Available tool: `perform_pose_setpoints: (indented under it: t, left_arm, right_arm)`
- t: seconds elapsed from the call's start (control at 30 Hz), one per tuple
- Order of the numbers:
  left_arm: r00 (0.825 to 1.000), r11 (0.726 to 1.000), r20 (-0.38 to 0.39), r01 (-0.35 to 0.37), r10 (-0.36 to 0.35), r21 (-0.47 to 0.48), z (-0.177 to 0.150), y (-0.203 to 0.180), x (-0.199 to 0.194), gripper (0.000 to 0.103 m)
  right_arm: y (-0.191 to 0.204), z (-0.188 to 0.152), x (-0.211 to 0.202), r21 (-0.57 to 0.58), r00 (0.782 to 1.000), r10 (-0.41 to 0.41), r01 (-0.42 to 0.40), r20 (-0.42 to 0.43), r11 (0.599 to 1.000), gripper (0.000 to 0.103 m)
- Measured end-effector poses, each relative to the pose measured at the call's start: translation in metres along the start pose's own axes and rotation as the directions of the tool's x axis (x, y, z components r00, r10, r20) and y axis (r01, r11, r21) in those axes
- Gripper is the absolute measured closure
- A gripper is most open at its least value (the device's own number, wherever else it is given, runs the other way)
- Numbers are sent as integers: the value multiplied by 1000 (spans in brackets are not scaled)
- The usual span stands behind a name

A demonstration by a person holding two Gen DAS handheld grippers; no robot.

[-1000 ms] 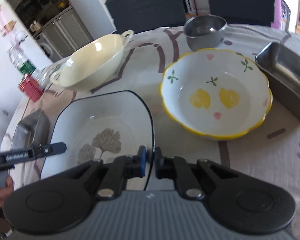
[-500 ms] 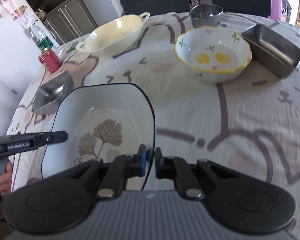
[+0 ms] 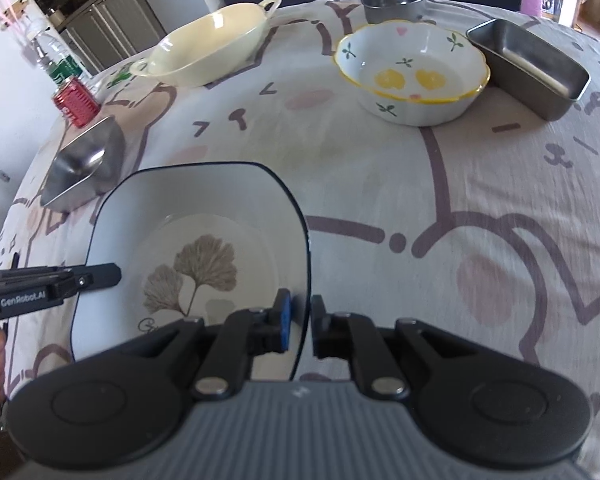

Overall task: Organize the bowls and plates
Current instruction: 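Slide the white plate toward the table edge and open both grippers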

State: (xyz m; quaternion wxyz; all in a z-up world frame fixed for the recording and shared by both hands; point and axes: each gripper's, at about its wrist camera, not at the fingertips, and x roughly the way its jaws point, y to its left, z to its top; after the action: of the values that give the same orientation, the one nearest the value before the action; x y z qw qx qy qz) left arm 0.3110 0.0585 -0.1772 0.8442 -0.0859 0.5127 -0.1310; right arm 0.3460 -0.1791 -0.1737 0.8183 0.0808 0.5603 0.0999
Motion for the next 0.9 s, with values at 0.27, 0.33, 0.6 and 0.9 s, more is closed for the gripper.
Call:
perform_pose_setpoints:
  t: [0.27, 0.33, 0.6, 0.9]
  left_arm:
    - [999, 999, -44, -23, 24, 25, -1, 1, 7, 89]
    - [999, 999, -42, -25, 26, 24, -1, 1, 7, 88]
    - [999, 1000, -25, -21, 21, 15, 1, -1, 11, 89]
    - [1000, 1000, -27, -11, 11, 26, 2, 0, 10, 88]
  right_arm:
    - [1, -9, 6, -28, 1000, -10, 9, -14, 1000, 90]
    - [2, -9, 6, -23, 1000, -13, 13, -6, 1000, 90]
    - [0, -5, 9, -22, 999, -26, 27, 25, 999, 90]
    - [2, -8, 8, -71, 999, -36, 39, 31, 997, 88]
